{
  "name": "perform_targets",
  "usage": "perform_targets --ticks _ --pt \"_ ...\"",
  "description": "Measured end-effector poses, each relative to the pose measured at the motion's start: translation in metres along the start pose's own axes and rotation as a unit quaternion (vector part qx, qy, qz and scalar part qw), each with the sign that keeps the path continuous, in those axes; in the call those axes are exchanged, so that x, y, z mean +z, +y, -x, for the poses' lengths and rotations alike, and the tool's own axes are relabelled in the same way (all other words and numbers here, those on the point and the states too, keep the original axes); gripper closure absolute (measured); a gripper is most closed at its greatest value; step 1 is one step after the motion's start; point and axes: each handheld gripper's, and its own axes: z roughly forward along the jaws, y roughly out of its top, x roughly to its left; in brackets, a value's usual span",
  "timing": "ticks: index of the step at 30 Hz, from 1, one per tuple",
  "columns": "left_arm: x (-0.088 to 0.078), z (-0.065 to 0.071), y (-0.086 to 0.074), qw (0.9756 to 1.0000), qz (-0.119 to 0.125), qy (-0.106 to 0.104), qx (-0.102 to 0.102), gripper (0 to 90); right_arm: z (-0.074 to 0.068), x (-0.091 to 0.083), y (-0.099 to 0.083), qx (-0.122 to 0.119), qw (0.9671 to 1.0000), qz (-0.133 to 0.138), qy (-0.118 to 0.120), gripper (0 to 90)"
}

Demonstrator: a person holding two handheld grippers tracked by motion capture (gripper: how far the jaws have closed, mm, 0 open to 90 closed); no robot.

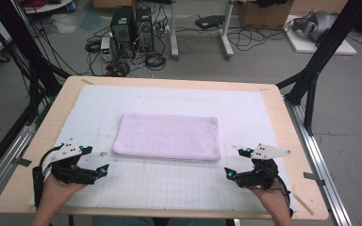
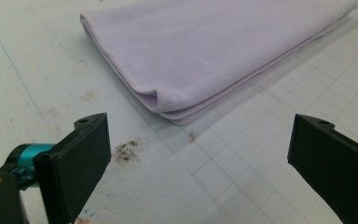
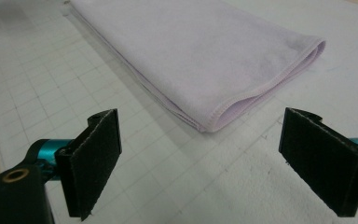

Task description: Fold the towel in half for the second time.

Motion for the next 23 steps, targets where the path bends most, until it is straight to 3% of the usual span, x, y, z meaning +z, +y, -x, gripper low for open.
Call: perform_targets --ticks 10,23 --pt "-0.002 0.003 -0.009 1.0000 0.001 0.005 0.000 6.4 -0.003 -0.005 -0.015 0.012 0.9999 0.001 -0.003 12.2" --pt "0.000 0.005 -0.018 1.0000 -0.006 0.000 0.000 6.5 -0.009 -0.002 -0.014 0.001 1.0000 0.004 0.000 12.2"
